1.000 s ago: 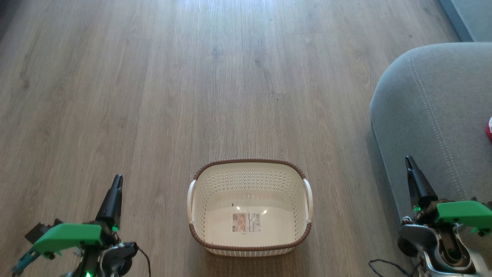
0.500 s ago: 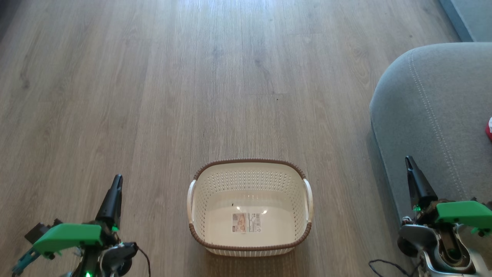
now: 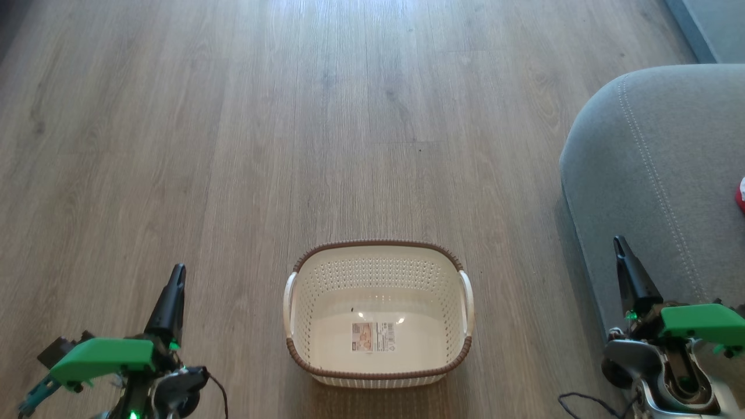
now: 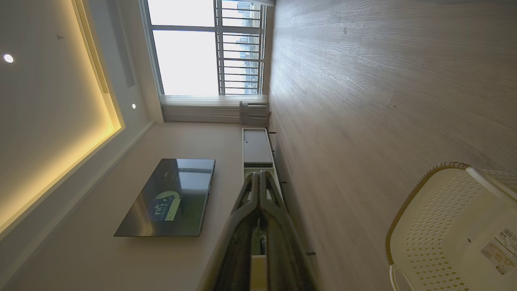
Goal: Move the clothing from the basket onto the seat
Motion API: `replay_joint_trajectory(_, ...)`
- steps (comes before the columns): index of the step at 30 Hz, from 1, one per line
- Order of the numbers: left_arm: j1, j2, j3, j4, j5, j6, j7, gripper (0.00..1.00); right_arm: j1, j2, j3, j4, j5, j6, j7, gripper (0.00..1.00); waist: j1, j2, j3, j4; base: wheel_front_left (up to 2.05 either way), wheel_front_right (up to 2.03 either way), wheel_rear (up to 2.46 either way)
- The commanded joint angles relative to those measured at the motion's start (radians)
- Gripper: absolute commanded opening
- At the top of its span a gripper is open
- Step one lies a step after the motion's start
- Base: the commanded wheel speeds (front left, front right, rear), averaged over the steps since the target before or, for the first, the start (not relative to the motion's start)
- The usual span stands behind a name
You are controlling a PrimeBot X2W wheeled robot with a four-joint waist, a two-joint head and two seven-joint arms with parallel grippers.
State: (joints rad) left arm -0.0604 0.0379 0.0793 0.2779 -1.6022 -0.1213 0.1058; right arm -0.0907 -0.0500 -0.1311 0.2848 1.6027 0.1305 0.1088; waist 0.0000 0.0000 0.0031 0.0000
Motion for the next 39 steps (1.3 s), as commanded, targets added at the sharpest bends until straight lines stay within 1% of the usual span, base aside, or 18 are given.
replay_joint_trajectory(1,-0.048,0.012,0.035,-0.033,-0.006,-0.009,0.008,0.00,-0.017,0.000,0.017,-0.040,0.006,0.000,0.005,0.00,0.0000,0.0000,0.000,0.000,0.00,0.00,0.00)
replay_joint_trajectory(39,-0.048,0.012,0.034,-0.033,-0.006,-0.009,0.007,0.00,-0.017,0.000,0.017,-0.040,0.006,0.000,0.004,0.00,0.0000,0.0000,0.000,0.000,0.00,0.00,0.00)
